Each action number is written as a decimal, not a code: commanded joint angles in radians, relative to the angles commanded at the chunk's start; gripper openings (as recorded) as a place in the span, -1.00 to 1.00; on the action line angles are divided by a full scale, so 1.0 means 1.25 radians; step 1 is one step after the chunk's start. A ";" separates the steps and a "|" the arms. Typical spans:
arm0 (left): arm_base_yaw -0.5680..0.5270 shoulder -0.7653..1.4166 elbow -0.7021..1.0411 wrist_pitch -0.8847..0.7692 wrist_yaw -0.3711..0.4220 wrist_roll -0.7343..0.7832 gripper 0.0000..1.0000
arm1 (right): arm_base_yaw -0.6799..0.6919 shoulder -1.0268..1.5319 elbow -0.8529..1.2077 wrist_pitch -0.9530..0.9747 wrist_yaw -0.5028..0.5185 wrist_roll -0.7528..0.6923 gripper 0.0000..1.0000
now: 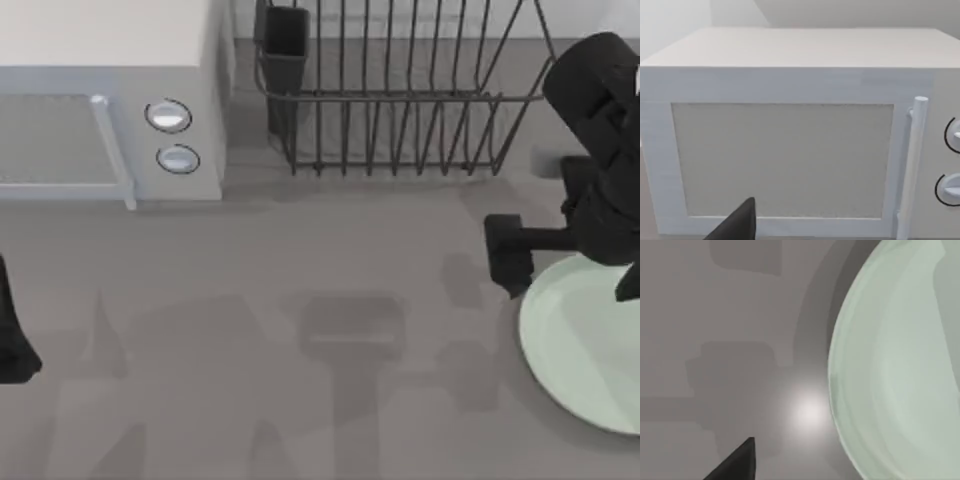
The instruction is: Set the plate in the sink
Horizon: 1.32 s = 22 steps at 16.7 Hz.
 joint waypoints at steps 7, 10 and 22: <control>0.000 0.000 0.000 0.000 0.000 0.000 1.00 | 0.019 0.079 0.058 -0.049 0.000 0.020 1.00; 0.000 0.000 0.000 0.000 0.000 0.000 1.00 | 0.015 0.084 0.045 -0.034 0.000 0.019 1.00; 0.000 0.000 0.000 0.000 0.000 0.000 1.00 | 0.021 0.215 -0.119 0.264 0.001 0.024 1.00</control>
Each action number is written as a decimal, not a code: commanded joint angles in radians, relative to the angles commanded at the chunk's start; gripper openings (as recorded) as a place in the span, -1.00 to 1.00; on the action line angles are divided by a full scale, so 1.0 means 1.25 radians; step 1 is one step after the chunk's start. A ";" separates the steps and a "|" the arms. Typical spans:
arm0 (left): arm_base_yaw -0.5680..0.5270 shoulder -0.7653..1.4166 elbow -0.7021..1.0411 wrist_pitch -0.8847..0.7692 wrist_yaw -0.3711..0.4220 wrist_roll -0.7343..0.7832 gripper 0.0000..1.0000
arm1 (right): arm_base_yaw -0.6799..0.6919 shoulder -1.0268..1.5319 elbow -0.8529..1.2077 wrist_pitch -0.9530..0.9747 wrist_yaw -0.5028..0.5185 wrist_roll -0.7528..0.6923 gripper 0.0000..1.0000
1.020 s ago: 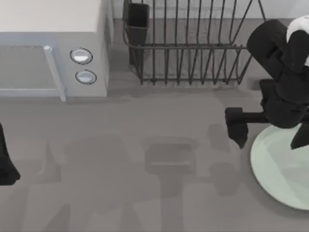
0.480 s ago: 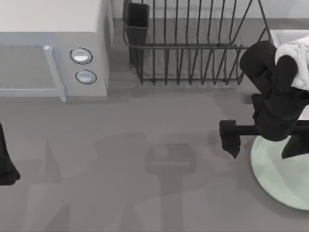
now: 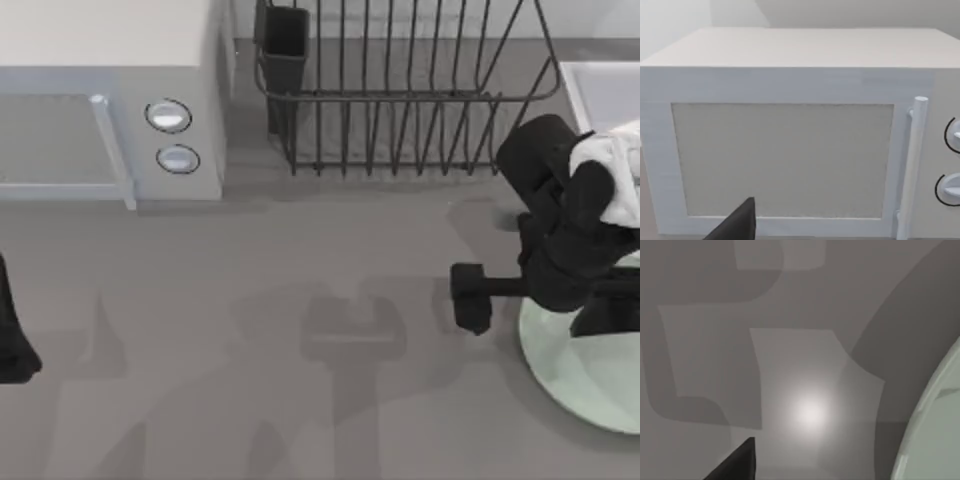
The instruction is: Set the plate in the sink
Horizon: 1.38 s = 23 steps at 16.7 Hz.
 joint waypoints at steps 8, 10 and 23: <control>0.000 0.000 0.000 0.000 0.000 0.000 1.00 | 0.000 0.000 0.000 0.000 0.000 0.000 0.10; 0.000 0.000 0.000 0.000 0.000 0.000 1.00 | 0.000 0.000 0.000 0.000 0.000 0.000 -0.21; 0.000 0.000 0.000 0.000 0.000 0.000 1.00 | 0.000 0.000 0.000 0.000 0.000 0.000 -1.00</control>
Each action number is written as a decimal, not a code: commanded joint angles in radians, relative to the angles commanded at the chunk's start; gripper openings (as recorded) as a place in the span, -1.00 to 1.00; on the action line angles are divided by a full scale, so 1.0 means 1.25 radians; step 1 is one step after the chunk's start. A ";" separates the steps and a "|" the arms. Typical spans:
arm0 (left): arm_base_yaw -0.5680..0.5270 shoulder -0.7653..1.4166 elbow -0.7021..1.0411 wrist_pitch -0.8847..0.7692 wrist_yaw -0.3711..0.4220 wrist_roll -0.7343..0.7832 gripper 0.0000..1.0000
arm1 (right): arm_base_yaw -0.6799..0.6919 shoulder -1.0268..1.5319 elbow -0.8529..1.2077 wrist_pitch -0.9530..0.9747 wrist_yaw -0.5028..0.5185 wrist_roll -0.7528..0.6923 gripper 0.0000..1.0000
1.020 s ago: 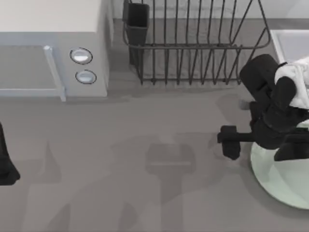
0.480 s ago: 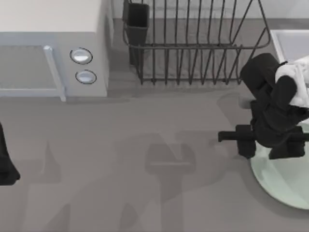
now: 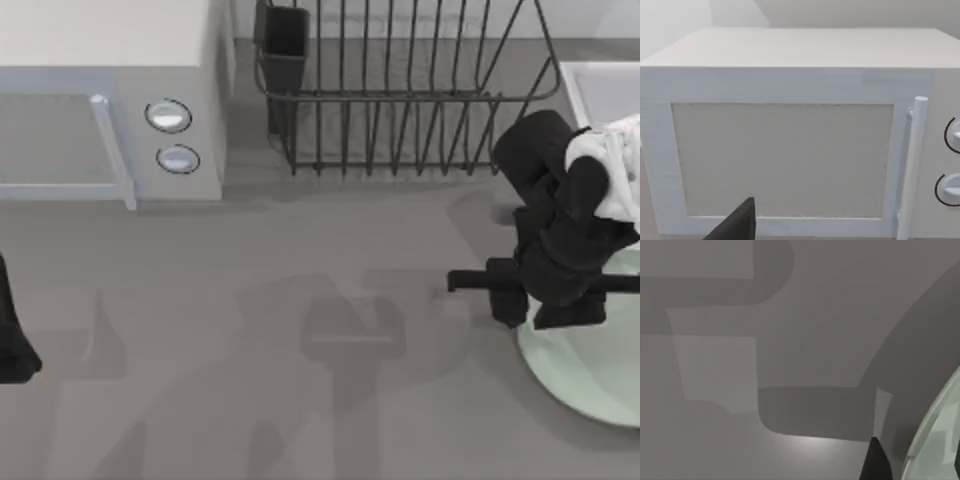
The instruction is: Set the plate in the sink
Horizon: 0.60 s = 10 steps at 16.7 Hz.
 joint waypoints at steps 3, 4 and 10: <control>0.000 0.000 0.000 0.000 0.000 0.000 1.00 | -0.010 -0.055 0.034 -0.007 0.005 -0.001 -1.00; 0.000 0.000 0.000 0.000 0.000 0.000 1.00 | -0.009 -0.052 0.052 -0.026 0.004 0.000 -1.00; 0.000 0.000 0.000 0.000 0.000 0.000 1.00 | -0.008 -0.042 0.328 -0.306 0.004 0.001 -1.00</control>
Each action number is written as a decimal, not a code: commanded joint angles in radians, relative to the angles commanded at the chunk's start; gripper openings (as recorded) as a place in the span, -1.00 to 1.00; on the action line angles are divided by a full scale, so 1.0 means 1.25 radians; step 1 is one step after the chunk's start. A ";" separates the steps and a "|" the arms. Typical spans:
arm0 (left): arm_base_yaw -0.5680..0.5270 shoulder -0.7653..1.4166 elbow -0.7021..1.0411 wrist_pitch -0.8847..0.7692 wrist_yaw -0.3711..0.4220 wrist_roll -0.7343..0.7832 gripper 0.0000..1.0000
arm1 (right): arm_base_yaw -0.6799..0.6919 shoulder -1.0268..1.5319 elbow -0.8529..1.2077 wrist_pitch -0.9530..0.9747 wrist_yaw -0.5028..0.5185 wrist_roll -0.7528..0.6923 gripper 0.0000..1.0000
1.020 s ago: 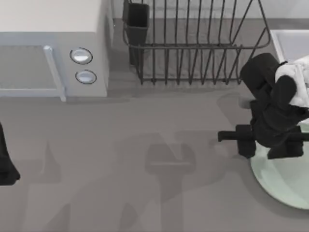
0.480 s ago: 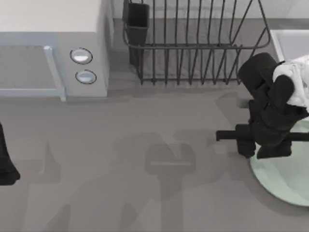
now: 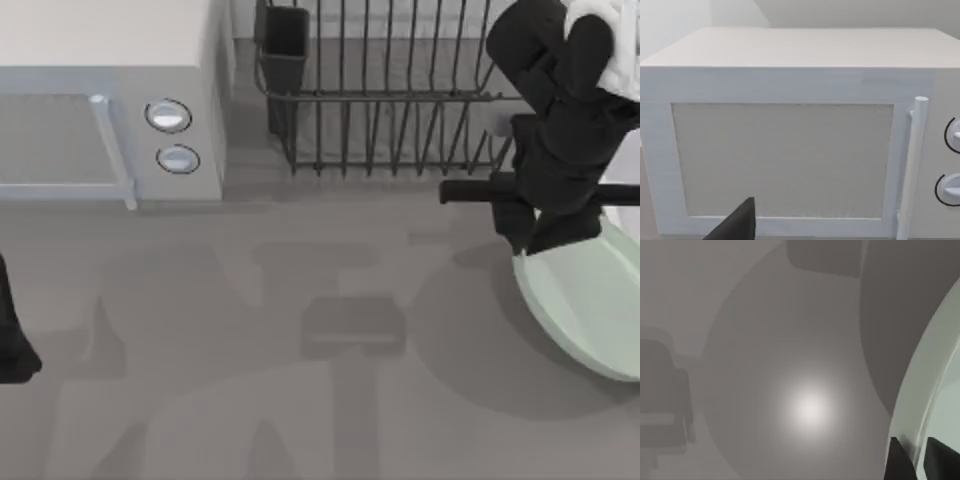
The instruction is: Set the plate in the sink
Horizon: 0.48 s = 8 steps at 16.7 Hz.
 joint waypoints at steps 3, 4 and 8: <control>0.000 0.000 0.000 0.000 0.000 0.000 1.00 | -0.002 -0.006 0.189 -0.202 0.000 -0.002 -1.00; 0.000 0.000 0.000 0.000 0.000 0.000 1.00 | -0.003 -0.010 0.248 -0.265 0.000 -0.003 -1.00; 0.000 0.000 0.000 0.000 0.000 0.000 1.00 | -0.008 -0.031 0.429 -0.453 -0.001 -0.009 -1.00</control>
